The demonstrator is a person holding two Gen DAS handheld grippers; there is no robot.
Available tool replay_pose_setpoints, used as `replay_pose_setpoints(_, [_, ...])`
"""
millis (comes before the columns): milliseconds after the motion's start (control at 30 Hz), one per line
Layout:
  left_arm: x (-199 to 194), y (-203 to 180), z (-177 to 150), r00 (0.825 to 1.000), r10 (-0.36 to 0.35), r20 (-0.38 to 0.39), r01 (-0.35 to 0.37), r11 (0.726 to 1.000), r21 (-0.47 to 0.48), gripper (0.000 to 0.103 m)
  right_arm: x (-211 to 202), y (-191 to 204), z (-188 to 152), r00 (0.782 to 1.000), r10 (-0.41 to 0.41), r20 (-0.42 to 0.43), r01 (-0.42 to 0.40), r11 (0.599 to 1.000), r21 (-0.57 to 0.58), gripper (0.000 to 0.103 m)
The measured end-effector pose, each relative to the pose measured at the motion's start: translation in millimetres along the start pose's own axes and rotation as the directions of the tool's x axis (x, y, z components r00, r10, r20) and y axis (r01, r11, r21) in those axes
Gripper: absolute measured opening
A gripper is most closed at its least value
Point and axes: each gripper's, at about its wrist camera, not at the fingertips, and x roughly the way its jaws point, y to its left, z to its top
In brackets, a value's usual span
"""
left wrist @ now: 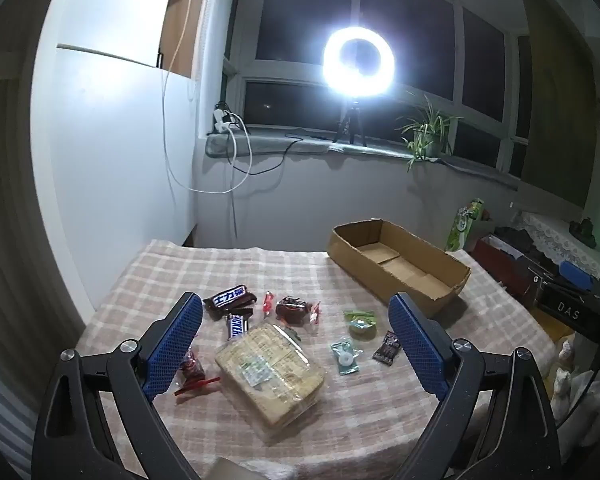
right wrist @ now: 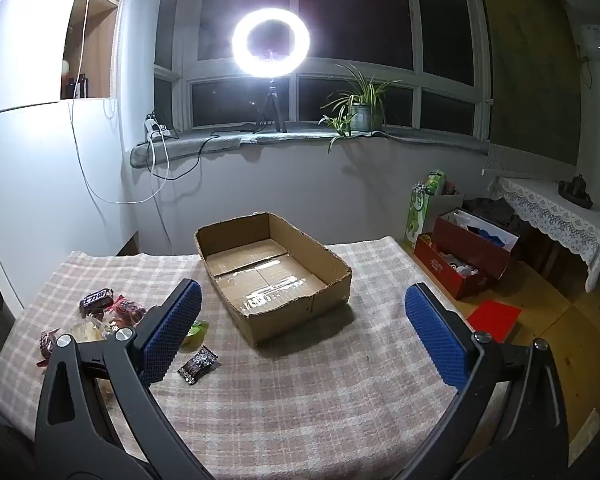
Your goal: Organize snacks
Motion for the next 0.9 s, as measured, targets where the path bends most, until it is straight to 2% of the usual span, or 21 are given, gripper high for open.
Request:
replay_pose_setpoints(233, [-3, 17, 1, 0.999, -0.03, 0.018, 0.031, 0.999, -0.042, 0.094, -3, -1, 2, 1.0, -0.017, 0.006, 0.017, 1.0, 0.003, 0.103])
replay_pose_setpoints(600, [2, 8, -4, 1.0, 0.013, 0.01, -0.012, 0.999, -0.032, 0.094, -2, 2, -1, 1.0, -0.025, 0.012, 0.025, 1.0, 0.003, 0.103])
replay_pose_setpoints(900, [3, 8, -6, 1.0, 0.009, 0.009, -0.009, 0.999, -0.037, 0.094, -2, 2, 0, 1.0, -0.023, 0.008, 0.023, 1.0, 0.001, 0.103])
